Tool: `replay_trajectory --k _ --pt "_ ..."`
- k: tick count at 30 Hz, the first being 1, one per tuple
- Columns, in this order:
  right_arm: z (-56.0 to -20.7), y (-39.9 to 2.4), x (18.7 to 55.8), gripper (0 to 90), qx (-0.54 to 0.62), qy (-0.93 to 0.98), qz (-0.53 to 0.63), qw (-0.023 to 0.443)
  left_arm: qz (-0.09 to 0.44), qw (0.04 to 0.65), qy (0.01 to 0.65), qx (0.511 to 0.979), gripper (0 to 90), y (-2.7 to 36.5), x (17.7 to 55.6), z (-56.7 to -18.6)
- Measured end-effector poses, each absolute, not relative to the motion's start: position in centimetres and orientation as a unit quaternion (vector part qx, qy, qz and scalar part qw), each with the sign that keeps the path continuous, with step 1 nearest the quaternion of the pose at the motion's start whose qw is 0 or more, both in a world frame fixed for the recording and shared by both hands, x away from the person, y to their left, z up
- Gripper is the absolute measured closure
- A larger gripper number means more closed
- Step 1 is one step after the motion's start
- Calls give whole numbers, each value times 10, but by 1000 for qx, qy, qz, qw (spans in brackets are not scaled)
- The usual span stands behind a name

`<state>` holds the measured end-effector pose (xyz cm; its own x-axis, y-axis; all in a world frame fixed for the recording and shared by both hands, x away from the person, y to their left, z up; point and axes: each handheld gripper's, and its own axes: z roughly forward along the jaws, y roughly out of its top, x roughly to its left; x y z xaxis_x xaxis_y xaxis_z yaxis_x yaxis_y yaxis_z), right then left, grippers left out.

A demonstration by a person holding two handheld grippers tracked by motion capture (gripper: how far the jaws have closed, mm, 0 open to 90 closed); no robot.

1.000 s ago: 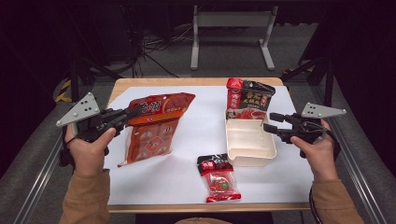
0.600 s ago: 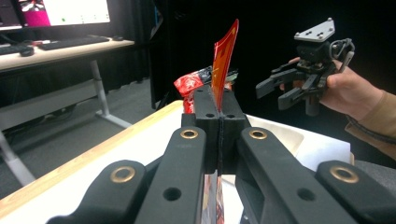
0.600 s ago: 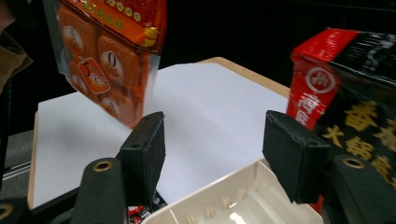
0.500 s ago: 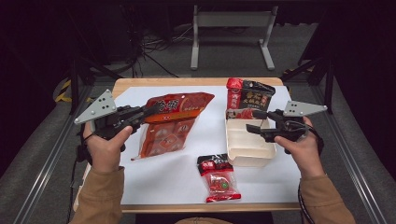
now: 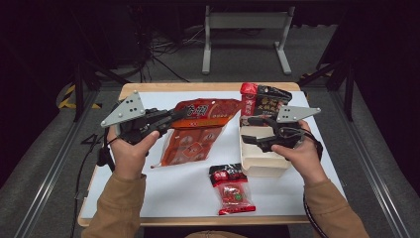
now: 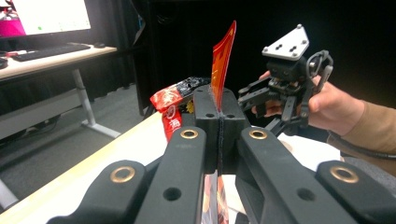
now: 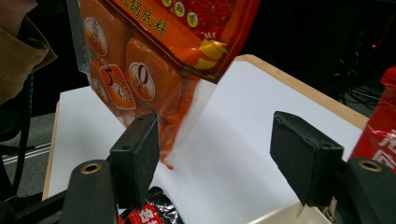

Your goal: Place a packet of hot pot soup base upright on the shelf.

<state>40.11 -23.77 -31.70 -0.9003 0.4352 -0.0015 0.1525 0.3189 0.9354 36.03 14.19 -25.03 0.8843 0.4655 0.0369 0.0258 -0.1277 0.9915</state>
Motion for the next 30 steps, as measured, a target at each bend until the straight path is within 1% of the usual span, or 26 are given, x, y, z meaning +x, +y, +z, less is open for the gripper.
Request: replay_trajectory --k 10,21,30 --pt "-324 -220 405 311 166 805 557 116 155 646 157 731 900 128 363 -252" --pt "-335 -201 408 300 146 813 550 121 142 649 148 733 900 119 362 -253" --pt "-341 -191 410 280 129 809 564 106 133 654 142 731 900 115 361 -254"
